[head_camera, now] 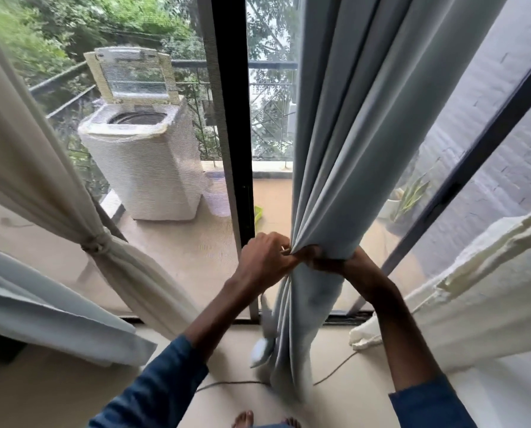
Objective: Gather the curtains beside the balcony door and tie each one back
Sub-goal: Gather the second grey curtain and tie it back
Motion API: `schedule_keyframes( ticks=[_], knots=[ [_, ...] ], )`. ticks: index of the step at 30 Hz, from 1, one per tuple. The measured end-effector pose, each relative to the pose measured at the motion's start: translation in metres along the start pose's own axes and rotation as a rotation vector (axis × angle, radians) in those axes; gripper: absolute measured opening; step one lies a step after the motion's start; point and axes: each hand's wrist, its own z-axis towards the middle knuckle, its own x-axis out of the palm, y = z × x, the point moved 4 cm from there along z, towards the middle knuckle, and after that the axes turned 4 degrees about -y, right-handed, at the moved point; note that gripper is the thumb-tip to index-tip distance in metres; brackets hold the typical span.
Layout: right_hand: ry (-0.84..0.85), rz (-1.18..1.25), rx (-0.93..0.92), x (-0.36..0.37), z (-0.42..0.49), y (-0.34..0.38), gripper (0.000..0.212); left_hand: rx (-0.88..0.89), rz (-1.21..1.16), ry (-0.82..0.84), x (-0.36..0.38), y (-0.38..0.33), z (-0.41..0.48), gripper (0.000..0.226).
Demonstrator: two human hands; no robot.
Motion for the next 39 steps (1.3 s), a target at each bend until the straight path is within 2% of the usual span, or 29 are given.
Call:
schedule_keyframes(
  ticks=[3, 7, 11, 15, 19, 21, 25, 27, 29, 32, 36, 39],
  knots=[
    [-0.122, 0.046, -0.065, -0.004, 0.002, -0.002, 0.048, 0.040, -0.011, 0.014, -0.001, 0.003, 0.000, 0.084],
    [-0.273, 0.031, -0.098, -0.011, 0.008, -0.009, 0.032, 0.089, -0.166, -0.066, -0.012, 0.002, -0.016, 0.043],
    [-0.364, 0.037, -0.056, -0.003, 0.012, -0.016, 0.021, 0.052, -0.265, -0.013, -0.001, -0.013, -0.036, 0.039],
    [-0.424, 0.007, -0.055, 0.012, 0.008, -0.021, 0.031, -0.033, -0.476, 0.114, 0.024, -0.020, -0.042, 0.023],
    [-0.406, -0.006, -0.068, 0.017, 0.003, -0.020, 0.021, -0.025, -0.504, -0.061, 0.018, -0.020, -0.037, 0.004],
    [-0.385, 0.011, -0.065, 0.014, 0.001, -0.021, 0.015, -0.039, -0.472, -0.134, 0.014, -0.012, -0.032, 0.008],
    [-0.281, 0.033, -0.052, 0.005, -0.008, -0.017, 0.027, -0.036, -0.209, -0.287, 0.003, 0.002, -0.022, 0.058],
    [-0.170, -0.005, -0.023, 0.001, -0.012, -0.016, 0.041, 0.059, -0.299, -0.186, 0.004, 0.000, -0.014, 0.070],
    [-0.054, -0.072, 0.003, 0.001, -0.018, -0.014, 0.050, 0.193, -0.423, 0.048, 0.010, -0.009, -0.006, 0.080],
    [0.045, -0.161, 0.048, -0.001, -0.024, -0.018, 0.054, 0.322, -0.513, 0.312, 0.021, -0.024, -0.003, 0.076],
    [0.045, -0.155, 0.077, -0.011, -0.032, -0.025, 0.053, 0.273, -0.626, 0.381, 0.032, -0.027, -0.006, 0.063],
    [0.042, -0.151, 0.073, -0.015, -0.041, -0.028, 0.037, 0.235, -0.644, 0.330, 0.041, -0.027, -0.010, 0.052]
  ],
)
